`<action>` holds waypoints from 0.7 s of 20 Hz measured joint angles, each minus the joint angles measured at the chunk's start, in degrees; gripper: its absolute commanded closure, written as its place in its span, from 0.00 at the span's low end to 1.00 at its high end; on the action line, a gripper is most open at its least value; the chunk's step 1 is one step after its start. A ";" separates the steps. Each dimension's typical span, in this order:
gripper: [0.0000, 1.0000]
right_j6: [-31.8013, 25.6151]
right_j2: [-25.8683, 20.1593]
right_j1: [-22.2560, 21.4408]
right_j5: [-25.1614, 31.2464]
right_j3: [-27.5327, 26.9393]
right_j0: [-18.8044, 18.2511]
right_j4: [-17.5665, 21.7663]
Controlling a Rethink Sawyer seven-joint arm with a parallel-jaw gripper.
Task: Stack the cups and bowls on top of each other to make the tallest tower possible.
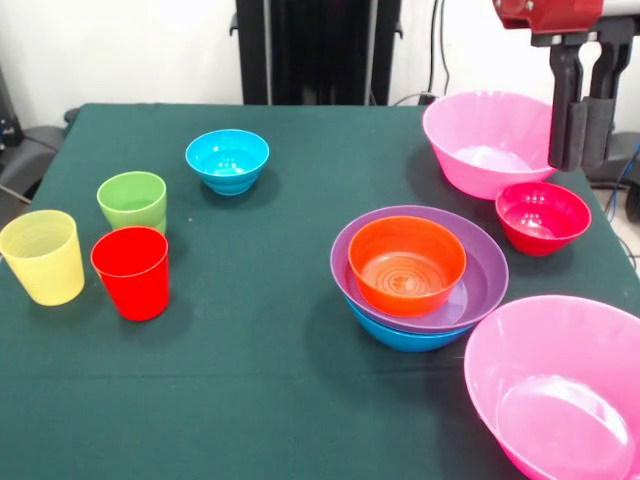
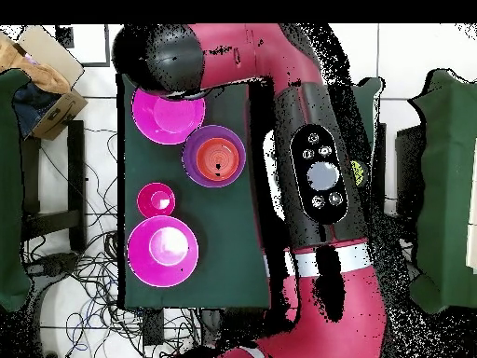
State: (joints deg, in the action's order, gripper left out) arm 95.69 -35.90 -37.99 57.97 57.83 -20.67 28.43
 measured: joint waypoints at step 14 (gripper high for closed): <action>1.00 0.00 0.72 2.61 1.13 -3.84 0.29 -0.38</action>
State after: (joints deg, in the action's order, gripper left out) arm 95.69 -35.18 -35.39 59.10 53.99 -20.38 28.05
